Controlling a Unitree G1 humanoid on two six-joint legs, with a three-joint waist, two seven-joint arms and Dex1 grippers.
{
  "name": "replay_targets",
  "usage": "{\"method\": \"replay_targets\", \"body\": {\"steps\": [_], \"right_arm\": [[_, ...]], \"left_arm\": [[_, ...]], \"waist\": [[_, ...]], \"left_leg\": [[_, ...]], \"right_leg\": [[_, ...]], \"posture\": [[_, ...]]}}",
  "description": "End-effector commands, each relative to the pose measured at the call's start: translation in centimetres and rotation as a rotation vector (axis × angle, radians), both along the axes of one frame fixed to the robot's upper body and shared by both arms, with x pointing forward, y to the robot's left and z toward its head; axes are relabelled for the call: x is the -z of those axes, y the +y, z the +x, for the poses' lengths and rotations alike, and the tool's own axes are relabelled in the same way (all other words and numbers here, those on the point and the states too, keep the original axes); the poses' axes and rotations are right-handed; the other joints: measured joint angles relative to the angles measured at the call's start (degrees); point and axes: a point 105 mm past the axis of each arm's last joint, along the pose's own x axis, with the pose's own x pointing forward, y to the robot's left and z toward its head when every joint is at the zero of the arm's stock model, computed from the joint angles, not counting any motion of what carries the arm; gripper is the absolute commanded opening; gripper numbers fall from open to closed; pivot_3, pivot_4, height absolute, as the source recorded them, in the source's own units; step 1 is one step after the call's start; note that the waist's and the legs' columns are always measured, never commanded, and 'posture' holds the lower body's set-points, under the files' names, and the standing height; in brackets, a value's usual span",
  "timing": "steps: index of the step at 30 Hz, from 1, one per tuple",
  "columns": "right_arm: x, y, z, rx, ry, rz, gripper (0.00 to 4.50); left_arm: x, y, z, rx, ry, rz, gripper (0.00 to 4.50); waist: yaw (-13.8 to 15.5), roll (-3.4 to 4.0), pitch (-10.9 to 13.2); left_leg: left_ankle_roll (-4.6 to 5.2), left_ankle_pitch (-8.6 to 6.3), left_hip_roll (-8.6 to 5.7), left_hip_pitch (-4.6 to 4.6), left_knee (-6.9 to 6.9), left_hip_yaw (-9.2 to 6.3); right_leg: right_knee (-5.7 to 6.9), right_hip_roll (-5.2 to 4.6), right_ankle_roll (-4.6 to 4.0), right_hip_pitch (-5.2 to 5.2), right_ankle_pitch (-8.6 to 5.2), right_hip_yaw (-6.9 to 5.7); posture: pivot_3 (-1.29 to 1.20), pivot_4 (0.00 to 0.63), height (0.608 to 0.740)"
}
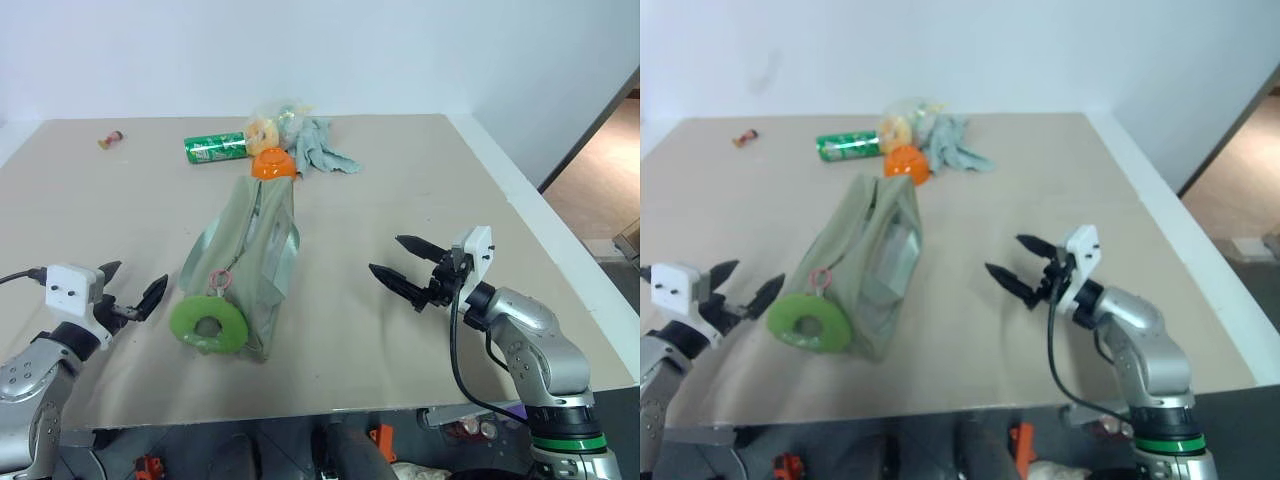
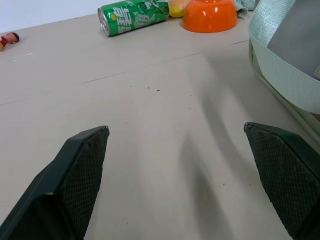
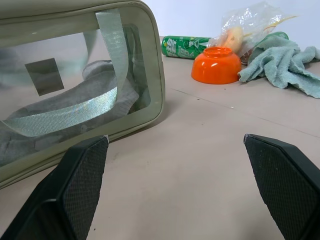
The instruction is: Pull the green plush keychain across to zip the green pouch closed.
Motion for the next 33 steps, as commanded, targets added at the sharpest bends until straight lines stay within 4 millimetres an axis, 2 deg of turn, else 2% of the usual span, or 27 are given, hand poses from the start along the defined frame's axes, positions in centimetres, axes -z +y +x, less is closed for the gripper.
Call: {"method": "replay_targets", "body": {"steps": [1,6,14,17,20,22,24,26,31,33], "right_arm": [[-0.6,-0.3,-0.2,0.002,-0.046,-0.031,4.50],[-0.3,-0.6,-0.1,0.015,-0.048,-0.049,4.50],[0.0,-0.6,-0.3,-0.004,-0.035,-0.070,4.50],[-1.5,-0.7,0.5,-0.038,-0.060,-0.077,4.50],[-3.4,-0.1,1.7,-0.116,-0.121,-0.116,4.50],[-5.7,1.4,3.4,-0.210,-0.186,-0.143,4.50],[-8.4,4.3,5.4,-0.340,-0.267,-0.179,4.50],[-9.9,7.0,6.4,-0.448,-0.337,-0.243,4.50],[-12.0,10.7,7.4,-0.574,-0.411,-0.309,4.50],[-11.4,11.5,7.3,-0.632,-0.414,-0.382,4.50]], "left_arm": [[-1.6,0.0,0.3,0.018,-0.064,0.016,4.49],[-2.9,-0.4,0.5,0.059,-0.137,-0.050,4.49],[-2.7,-0.6,0.0,0.084,-0.120,-0.101,4.49],[-4.0,-0.8,-1.2,0.134,-0.146,-0.135,4.49],[-5.0,-1.2,-2.6,0.174,-0.151,-0.132,4.49],[-5.5,-1.9,-3.8,0.189,-0.146,-0.119,4.49],[-5.6,-3.1,-5.1,0.204,-0.137,-0.138,4.49],[-5.7,-4.3,-5.9,0.226,-0.129,-0.166,4.49],[-6.5,-6.0,-6.7,0.276,-0.120,-0.198,4.49],[-6.7,-6.1,-6.8,0.280,-0.115,-0.197,4.49]], "waist": [[0.0,0.00,0.0],[0.1,0.00,0.0],[0.1,0.00,0.0],[-0.2,0.01,0.0],[-0.3,-0.01,0.0],[-0.7,0.02,0.0],[-1.1,0.10,0.1],[-1.6,0.16,0.2],[-0.5,0.05,0.1],[-0.1,0.07,0.1]], "left_leg": [[0.00,0.00,0.00,0.00,0.00,0.00],[0.00,0.00,0.01,0.00,0.01,-0.01],[0.00,0.00,0.00,0.01,0.01,-0.01],[0.00,0.00,0.02,0.01,0.01,0.02],[0.00,0.00,0.00,0.03,0.05,0.04],[0.00,0.00,0.00,0.09,0.09,0.14],[0.02,0.01,0.01,0.16,0.11,0.21],[0.13,0.08,0.02,0.22,0.09,0.34],[0.17,0.10,0.18,0.17,-0.04,0.10],[0.15,0.09,0.19,0.07,-0.07,0.08]], "right_leg": [[0.00,0.00,0.00,0.00,0.00,0.00],[0.01,0.03,0.00,0.01,0.00,-0.05],[0.01,0.02,0.00,0.01,0.00,-0.01],[0.01,0.03,0.00,0.00,0.01,0.01],[0.03,0.04,0.00,0.00,0.03,0.04],[0.04,0.13,-0.06,-0.01,0.09,0.09],[0.06,0.19,-0.14,-0.01,0.18,0.14],[0.06,0.28,-0.25,-0.05,0.32,0.25],[0.09,0.47,-0.63,0.00,0.12,-0.14],[0.09,0.48,-0.73,-0.05,0.08,-0.15]], "posture": [[0.00,0.150,0.740],[0.00,0.150,0.740],[0.00,0.150,0.740],[0.00,0.150,0.740],[0.00,0.150,0.740],[0.00,0.150,0.740],[0.00,0.150,0.740],[0.00,0.150,0.740],[0.00,0.150,0.740],[0.00,0.150,0.740]]}}
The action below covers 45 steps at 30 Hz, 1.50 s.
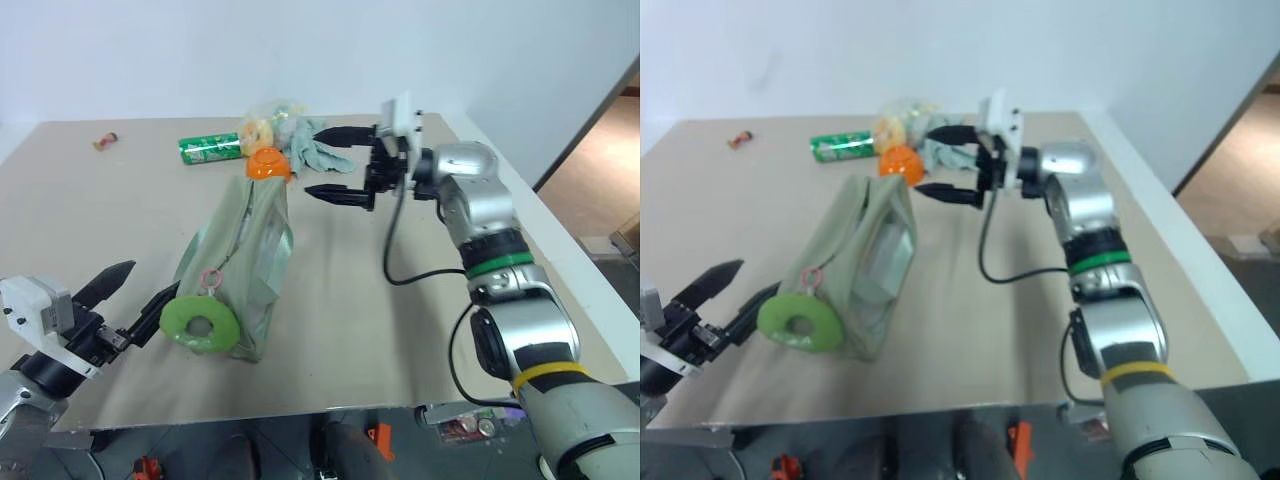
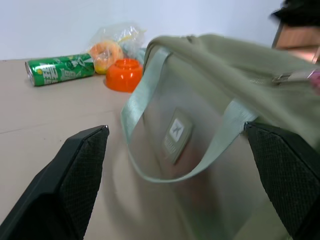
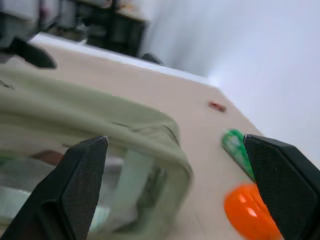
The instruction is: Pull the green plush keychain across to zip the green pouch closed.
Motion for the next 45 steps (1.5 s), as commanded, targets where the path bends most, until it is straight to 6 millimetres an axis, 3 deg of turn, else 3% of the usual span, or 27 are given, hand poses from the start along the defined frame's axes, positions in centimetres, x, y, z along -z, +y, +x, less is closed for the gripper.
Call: {"method": "replay_targets", "body": {"steps": [1,8,13,17,21,24,35,45], "right_arm": [[0.3,0.5,-0.2,-0.068,-0.068,-0.117,4.50],[1.2,2.2,-1.2,-0.171,-0.180,-0.221,4.50],[-0.7,5.3,-2.9,-0.270,-0.267,-0.156,4.50],[-1.3,5.7,-3.1,-0.282,-0.299,-0.152,4.50],[0.3,5.5,-3.2,-0.298,-0.319,-0.219,4.50],[1.0,5.2,-3.1,-0.294,-0.330,-0.246,3.69],[3.2,4.6,-3.2,-0.315,-0.382,-0.338,0.06],[3.5,3.7,-3.2,-0.325,-0.366,-0.369,0.06]], "left_arm": [[-1.1,-0.6,-0.4,0.018,-0.024,0.024,4.49],[-1.3,-0.7,0.9,0.009,-0.042,0.025,4.49],[-0.9,0.1,1.4,0.005,-0.023,0.010,4.49],[-1.1,0.3,2.0,0.007,-0.034,0.017,4.49],[-1.3,0.4,2.6,-0.001,-0.051,0.013,4.49],[-1.4,0.5,2.7,-0.002,-0.054,0.013,4.50],[-1.8,1.2,3.8,-0.025,-0.080,0.028,4.50],[-1.7,1.7,4.4,-0.033,-0.080,0.033,4.50]], "waist": [[0.3,0.01,0.0],[0.3,0.05,0.0],[-0.1,0.10,0.1],[0.4,0.12,0.1],[0.4,0.11,0.1],[0.3,0.11,0.1],[0.3,0.11,0.1],[0.2,0.11,0.1]], "left_leg": [[-0.02,-0.01,0.00,-0.06,-0.01,-0.02],[-0.08,-0.05,-0.06,-0.11,0.06,-0.07],[-0.08,-0.05,0.01,-0.01,0.07,-0.04],[-0.09,-0.04,0.08,-0.05,0.06,-0.09],[-0.10,-0.04,0.07,-0.08,0.06,-0.10],[-0.10,-0.04,0.04,-0.08,0.07,-0.10],[-0.10,-0.04,0.05,-0.06,0.06,-0.10],[-0.11,-0.04,0.04,-0.06,0.06,-0.10]], "right_leg": [[-0.01,-0.04,-0.04,-0.02,-0.03,-0.02],[-0.01,-0.35,0.14,-0.02,-0.02,0.06],[0.01,-0.20,0.11,-0.03,0.05,0.11],[0.05,-0.07,-0.03,-0.03,0.00,-0.05],[0.05,-0.17,-0.05,-0.01,-0.01,-0.09],[0.04,-0.24,0.00,-0.02,0.00,-0.01],[0.04,-0.20,0.01,-0.02,0.01,-0.01],[0.05,-0.23,0.02,-0.01,0.02,0.00]], "posture": [[0.00,0.150,0.740],[0.00,0.150,0.740],[0.00,0.150,0.740],[0.00,0.150,0.740],[0.00,0.150,0.740],[0.00,0.150,0.740],[0.00,0.150,0.740],[0.00,0.150,0.740]]}}
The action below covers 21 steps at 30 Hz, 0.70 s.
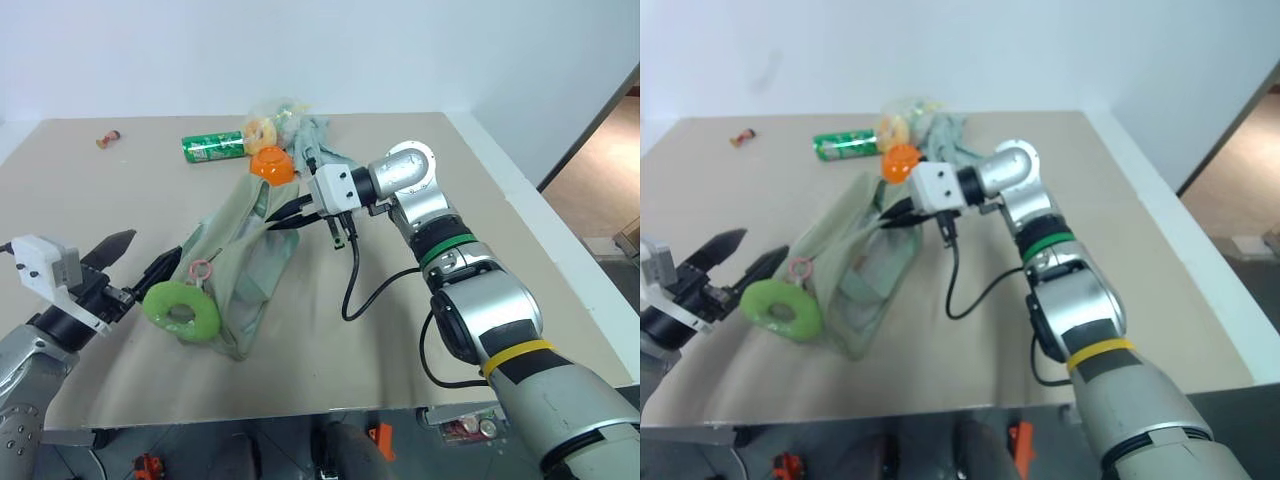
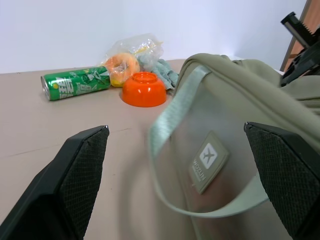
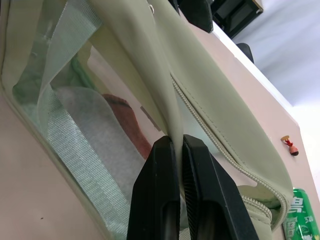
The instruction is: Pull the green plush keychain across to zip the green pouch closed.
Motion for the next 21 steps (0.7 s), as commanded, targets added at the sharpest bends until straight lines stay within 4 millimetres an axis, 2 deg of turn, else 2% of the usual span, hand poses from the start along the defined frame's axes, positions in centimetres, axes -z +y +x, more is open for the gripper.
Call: {"method": "replay_targets", "body": {"steps": [1,11,21], "right_arm": [[-0.3,-0.5,-0.2,-0.012,0.001,-0.023,0.06],[-3.5,-2.8,0.9,0.130,0.062,0.090,0.06],[-6.3,-6.3,-0.1,0.296,0.038,0.152,0.06]], "left_arm": [[-1.0,0.2,0.0,0.003,-0.047,0.026,4.50],[-1.0,0.7,0.2,0.009,-0.041,0.044,4.50],[-0.8,0.5,1.0,0.046,-0.028,0.044,4.50]], "waist": [[0.0,0.00,0.0],[0.1,0.00,0.0],[0.4,0.02,0.0]], "left_leg": [[0.00,0.00,0.00,0.00,0.00,0.00],[0.00,0.00,-0.03,-0.02,0.00,0.00],[-0.01,0.00,-0.09,-0.13,0.00,0.00]], "right_leg": [[0.00,0.00,0.00,0.00,0.00,0.00],[-0.01,-0.05,0.01,-0.01,-0.01,0.00],[-0.02,-0.12,0.09,-0.08,-0.05,-0.02]], "posture": [[0.00,0.150,0.740],[0.00,0.150,0.740],[0.00,0.150,0.740]]}}
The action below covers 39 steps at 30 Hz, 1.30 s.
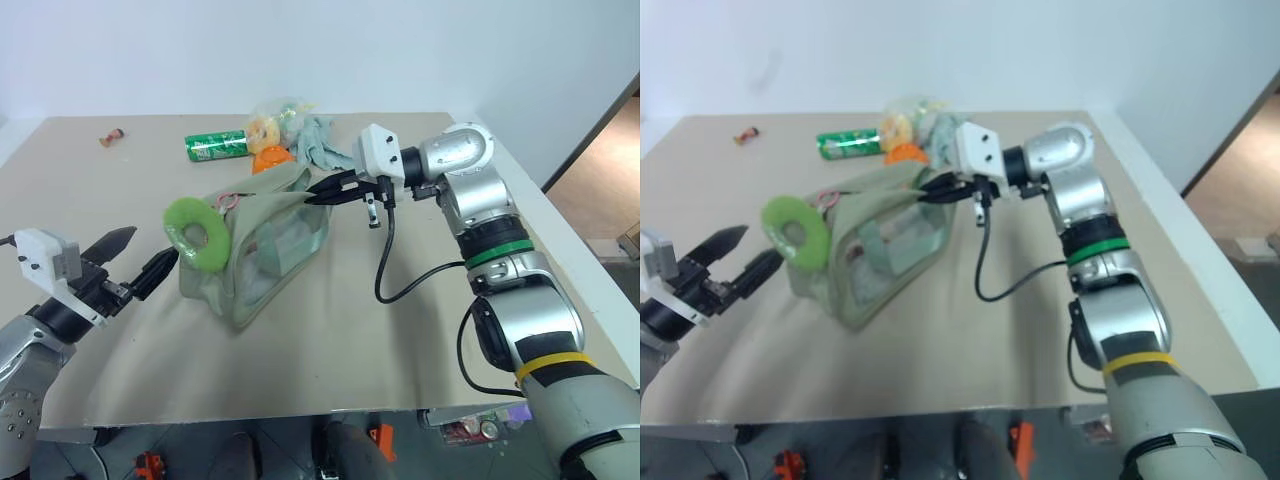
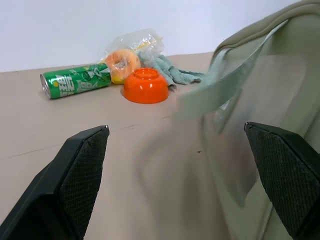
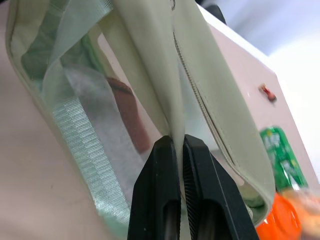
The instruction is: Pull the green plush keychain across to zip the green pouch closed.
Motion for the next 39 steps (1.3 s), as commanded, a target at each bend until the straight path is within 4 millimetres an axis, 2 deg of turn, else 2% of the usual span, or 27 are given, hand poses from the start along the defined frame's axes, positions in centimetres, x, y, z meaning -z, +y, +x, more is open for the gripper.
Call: {"method": "replay_targets", "body": {"steps": [1,4,8,12,14,18,23,26,33,36,39], "right_arm": [[-3.5,-1.1,-1.2,0.045,-0.074,0.089,0.06],[-3.8,-1.8,-1.5,0.103,-0.080,0.074,0.06],[-3.4,-1.5,-2.4,0.154,-0.050,0.083,0.06],[-0.9,-0.3,-3.4,0.154,-0.001,0.086,0.06],[-0.2,0.0,-3.6,0.158,0.014,0.088,0.06],[1.0,0.0,-3.7,0.173,0.034,0.080,0.06],[1.4,0.4,-3.4,0.178,0.045,0.085,0.06],[1.5,0.6,-3.1,0.182,0.045,0.093,0.06],[1.7,0.9,-2.7,0.173,0.089,0.105,0.06],[1.8,0.9,-2.8,0.161,0.127,0.100,1.02],[1.2,1.0,-3.2,0.131,0.104,0.123,1.94]], "left_arm": [[-0.8,0.0,0.3,0.017,-0.033,0.020,4.50],[-0.8,-0.2,0.7,0.031,-0.032,0.020,4.50],[-0.7,-0.9,1.2,0.069,-0.032,0.025,4.50],[-0.6,-2.3,0.7,0.163,-0.004,0.030,4.50],[-0.6,-1.7,0.5,0.160,0.010,0.035,4.50],[0.0,0.7,-0.7,0.147,0.081,0.069,4.50],[-0.2,0.5,-2.9,0.222,0.124,0.099,4.50],[-1.0,0.7,-3.8,0.228,0.116,0.065,4.50],[-3.8,-1.5,-5.0,0.285,0.016,0.099,4.50],[-4.3,-1.9,-4.8,0.256,-0.023,0.133,4.50],[-3.8,-2.0,-4.7,0.251,-0.005,0.149,4.50]], "waist": [[0.0,0.01,0.0],[0.0,0.02,0.0],[0.0,0.02,0.0],[-0.1,-0.01,0.0],[-0.2,-0.01,0.0],[-0.5,-0.01,0.0],[-0.5,-0.01,0.0],[-0.4,-0.01,0.0],[-0.4,-0.02,0.0],[-0.4,-0.02,0.0],[-0.4,-0.02,0.0]], "left_leg": [[0.00,0.00,0.00,0.00,0.00,0.00],[0.00,0.00,0.00,-0.02,0.00,0.01],[0.00,0.00,0.01,-0.01,-0.01,0.02],[0.00,0.00,0.02,0.00,-0.02,0.01],[0.00,0.00,0.03,0.00,-0.02,0.01],[0.00,0.00,0.03,0.03,-0.01,0.01],[0.00,0.00,0.03,0.05,0.00,0.01],[0.00,0.00,0.03,0.06,0.00,0.01],[0.00,0.00,0.01,0.05,0.00,0.01],[0.00,0.00,0.00,0.06,0.00,0.01],[0.00,0.00,-0.01,0.07,0.00,0.01]], "right_leg": [[0.00,0.00,0.00,0.00,0.00,0.00],[0.01,0.02,0.00,-0.02,0.00,-0.04],[0.01,0.06,0.00,-0.02,0.00,-0.05],[0.00,0.09,0.02,-0.01,-0.02,-0.03],[0.01,0.09,0.02,-0.03,-0.02,-0.02],[0.01,0.08,0.02,-0.02,-0.01,-0.01],[0.01,0.06,0.01,-0.02,-0.02,-0.05],[0.00,0.03,0.01,-0.03,-0.02,-0.03],[0.00,0.03,0.01,-0.01,-0.03,-0.03],[0.00,0.04,0.01,-0.01,-0.02,-0.03],[0.00,0.07,0.01,-0.01,-0.03,-0.03]], "posture": [[0.00,0.150,0.740],[0.00,0.150,0.740],[0.00,0.150,0.740],[0.00,0.150,0.740],[0.00,0.150,0.740],[0.00,0.150,0.740],[0.00,0.150,0.740],[0.00,0.150,0.740],[0.00,0.150,0.740],[0.00,0.150,0.740],[0.00,0.150,0.740]]}}
